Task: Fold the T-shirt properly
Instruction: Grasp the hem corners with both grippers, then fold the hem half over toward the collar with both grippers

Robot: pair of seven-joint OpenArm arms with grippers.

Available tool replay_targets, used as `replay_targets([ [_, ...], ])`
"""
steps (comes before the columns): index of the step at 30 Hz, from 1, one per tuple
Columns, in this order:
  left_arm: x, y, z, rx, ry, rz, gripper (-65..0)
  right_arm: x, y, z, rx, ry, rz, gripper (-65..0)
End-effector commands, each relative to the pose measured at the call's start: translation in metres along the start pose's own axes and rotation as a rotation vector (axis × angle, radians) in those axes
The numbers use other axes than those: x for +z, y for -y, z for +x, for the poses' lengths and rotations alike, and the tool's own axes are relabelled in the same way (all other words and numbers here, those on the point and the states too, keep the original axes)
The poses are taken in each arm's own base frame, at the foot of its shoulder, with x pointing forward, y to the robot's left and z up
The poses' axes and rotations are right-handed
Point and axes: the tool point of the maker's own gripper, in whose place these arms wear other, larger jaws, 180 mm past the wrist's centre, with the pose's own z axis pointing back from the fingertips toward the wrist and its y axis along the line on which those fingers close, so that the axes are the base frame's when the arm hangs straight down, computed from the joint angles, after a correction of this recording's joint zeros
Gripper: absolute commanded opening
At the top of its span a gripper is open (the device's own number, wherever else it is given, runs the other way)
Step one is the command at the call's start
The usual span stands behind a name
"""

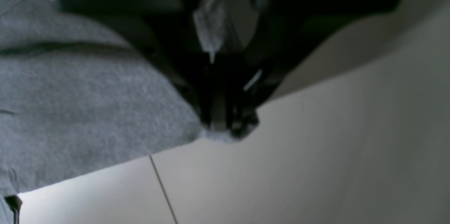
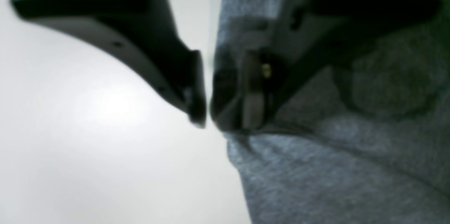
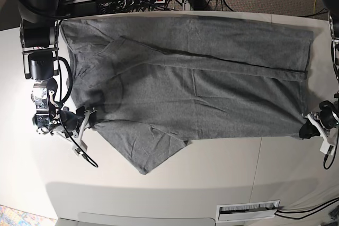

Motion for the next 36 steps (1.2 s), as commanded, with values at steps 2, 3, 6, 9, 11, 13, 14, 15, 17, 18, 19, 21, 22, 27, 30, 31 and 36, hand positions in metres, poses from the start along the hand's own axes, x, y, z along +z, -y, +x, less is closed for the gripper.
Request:
replay_targets([
  [2,0.013,-0.011,0.032,-0.019,0.078,0.018,-65.0,0.012,0.015,0.021,0.002,0.05,-0.03,-59.7],
  [3,0.013,-0.012,0.032,-0.019,0.078,0.019,-65.0,0.013,0.015,0.021,0.002,0.048,-0.031,-64.9],
  [6,0.016,-0.014,0.034,-0.016,0.083,0.024,-65.0,0.015,0.017,0.025,0.007,0.048,-0.035,-65.0],
  [9,0.022,-0.017,0.039,0.019,0.103,0.017,-65.0,0.021,0.016,0.032,0.03,0.046,-0.042,-65.0],
  [11,0.027,-0.017,0.042,0.039,0.095,0.005,-65.0,0.026,0.013,0.038,0.04,0.04,-0.037,-65.0],
  [13,0.031,-0.014,0.044,0.056,0.078,-0.012,-65.0,0.031,0.007,0.044,0.044,0.044,-0.021,-65.0],
  [14,0.034,-0.013,0.045,0.064,0.069,-0.024,-65.0,0.033,0.004,0.047,0.045,0.043,-0.013,-65.0],
  [15,0.036,-0.011,0.047,0.071,0.06,-0.035,-65.0,0.035,0.002,0.048,0.047,0.037,-0.008,-65.0],
  [17,0.042,-0.008,0.049,0.082,0.043,-0.056,-65.0,0.038,0.002,0.044,0.056,0.006,-0.01,-65.0],
  [18,0.044,-0.006,0.05,0.087,0.033,-0.067,-65.0,0.039,0.002,0.041,0.061,-0.014,-0.012,-65.0],
  [19,0.047,-0.005,0.05,0.09,0.023,-0.075,-65.0,0.04,0.002,0.037,0.064,-0.036,-0.016,-65.0],
  [21,0.052,-0.003,0.049,0.103,-0.002,-0.093,-65.0,0.041,0.003,0.027,0.062,-0.082,-0.016,-65.0],
  [22,0.055,-0.003,0.048,0.114,-0.014,-0.103,-65.0,0.041,0.002,0.024,0.058,-0.099,-0.009,-65.0],
  [27,0.076,-0.004,0.046,0.175,-0.059,-0.146,-65.0,0.049,-0.004,0.011,0.003,-0.115,0.066,-65.0],
  [30,0.09,-0.006,0.048,0.202,-0.073,-0.167,-65.0,0.058,-0.003,0.004,-0.005,-0.124,0.083,-65.0],
  [31,0.095,-0.006,0.048,0.211,-0.081,-0.176,-65.0,0.061,-0.003,0.002,0.0,-0.13,0.085,-65.0],
  [36,0.109,-0.009,0.025,0.213,-0.202,-0.175,-65.0,0.075,-0.018,-0.013,0.083,-0.158,0.094,-65.0],
])
